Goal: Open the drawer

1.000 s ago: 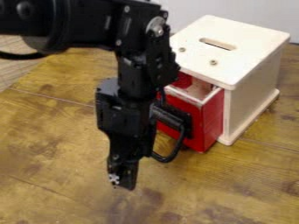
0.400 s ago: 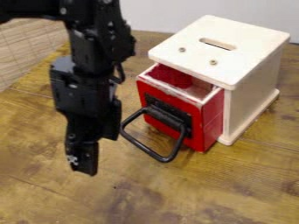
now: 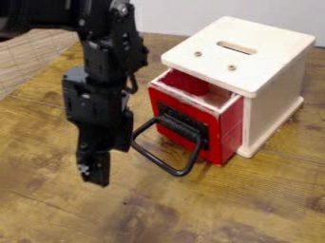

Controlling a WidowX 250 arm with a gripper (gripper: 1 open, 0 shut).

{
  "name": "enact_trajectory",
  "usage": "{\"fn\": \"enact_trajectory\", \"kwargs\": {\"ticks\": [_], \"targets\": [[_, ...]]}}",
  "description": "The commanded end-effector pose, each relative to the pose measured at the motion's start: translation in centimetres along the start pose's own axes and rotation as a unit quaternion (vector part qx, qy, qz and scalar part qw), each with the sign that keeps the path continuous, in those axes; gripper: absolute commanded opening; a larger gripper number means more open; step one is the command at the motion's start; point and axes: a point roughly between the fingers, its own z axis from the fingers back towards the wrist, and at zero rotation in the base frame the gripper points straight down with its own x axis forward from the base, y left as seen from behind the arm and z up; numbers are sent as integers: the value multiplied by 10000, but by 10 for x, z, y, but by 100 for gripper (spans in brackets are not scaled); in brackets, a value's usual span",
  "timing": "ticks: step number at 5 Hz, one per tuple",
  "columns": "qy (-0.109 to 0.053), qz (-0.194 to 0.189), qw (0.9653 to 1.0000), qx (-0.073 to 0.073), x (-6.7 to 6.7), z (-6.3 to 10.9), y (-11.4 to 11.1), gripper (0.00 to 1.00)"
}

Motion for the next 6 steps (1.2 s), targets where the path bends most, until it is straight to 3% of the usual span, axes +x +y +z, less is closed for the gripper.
{"fn": "enact_trajectory", "kwargs": {"ticks": [1, 3, 4, 6], "targets": [[25, 126, 9995, -286, 10, 11, -17, 100], [-4, -174, 9990, -405, 3, 10, -37, 100], [-15, -208, 9989, -410, 7, 4, -39, 100], [10, -284, 9988, -408, -9, 4, -34, 100]]}}
